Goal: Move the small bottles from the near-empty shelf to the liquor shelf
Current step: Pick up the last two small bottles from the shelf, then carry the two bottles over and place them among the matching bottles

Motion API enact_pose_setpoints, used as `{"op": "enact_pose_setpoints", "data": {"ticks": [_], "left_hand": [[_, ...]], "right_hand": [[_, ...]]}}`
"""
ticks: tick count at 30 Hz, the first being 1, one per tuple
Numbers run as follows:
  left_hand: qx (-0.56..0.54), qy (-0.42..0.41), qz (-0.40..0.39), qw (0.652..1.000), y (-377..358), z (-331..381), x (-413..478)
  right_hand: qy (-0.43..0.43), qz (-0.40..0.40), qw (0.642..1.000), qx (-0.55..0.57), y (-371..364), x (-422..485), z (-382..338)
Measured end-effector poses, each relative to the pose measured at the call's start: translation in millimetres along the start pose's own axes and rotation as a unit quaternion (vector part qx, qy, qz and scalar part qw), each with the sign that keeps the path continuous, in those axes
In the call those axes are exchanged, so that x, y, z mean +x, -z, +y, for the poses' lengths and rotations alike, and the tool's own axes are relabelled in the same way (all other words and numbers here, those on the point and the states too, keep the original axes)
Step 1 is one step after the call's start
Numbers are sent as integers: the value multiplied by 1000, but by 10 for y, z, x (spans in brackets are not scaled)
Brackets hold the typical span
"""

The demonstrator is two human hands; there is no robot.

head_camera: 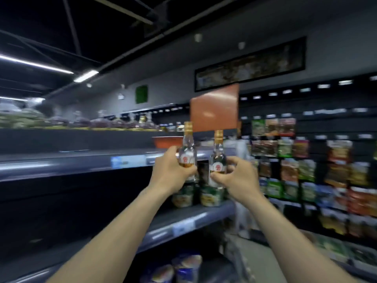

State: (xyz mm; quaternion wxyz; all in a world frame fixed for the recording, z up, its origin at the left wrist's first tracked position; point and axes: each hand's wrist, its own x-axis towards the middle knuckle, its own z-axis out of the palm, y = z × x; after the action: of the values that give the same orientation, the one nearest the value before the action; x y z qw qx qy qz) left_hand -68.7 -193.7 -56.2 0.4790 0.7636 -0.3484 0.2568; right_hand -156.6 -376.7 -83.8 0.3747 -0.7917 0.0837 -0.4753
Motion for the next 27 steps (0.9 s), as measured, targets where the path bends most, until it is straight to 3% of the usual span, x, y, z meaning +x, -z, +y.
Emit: {"op": "enact_pose_setpoints", "data": {"ticks": [6, 12, 18, 27], "left_hand": [[-76, 40, -110, 990, -2098, 523, -805], [-103, 48, -230, 967, -3711, 1153, -1645], [-116, 43, -363, 924, -5064, 1666, -2379], [-141, 73, -467, 870, -7337, 2216, -2864]], "right_hand": [[-103, 41, 990, -91, 1585, -676, 1518], [-234, 77, 955, -166, 2890, -1463, 2599], [-337, 116, 906, -229, 3821, -2088, 3541], [-408, 127, 871, -242, 4883, -2140, 5286]]}}
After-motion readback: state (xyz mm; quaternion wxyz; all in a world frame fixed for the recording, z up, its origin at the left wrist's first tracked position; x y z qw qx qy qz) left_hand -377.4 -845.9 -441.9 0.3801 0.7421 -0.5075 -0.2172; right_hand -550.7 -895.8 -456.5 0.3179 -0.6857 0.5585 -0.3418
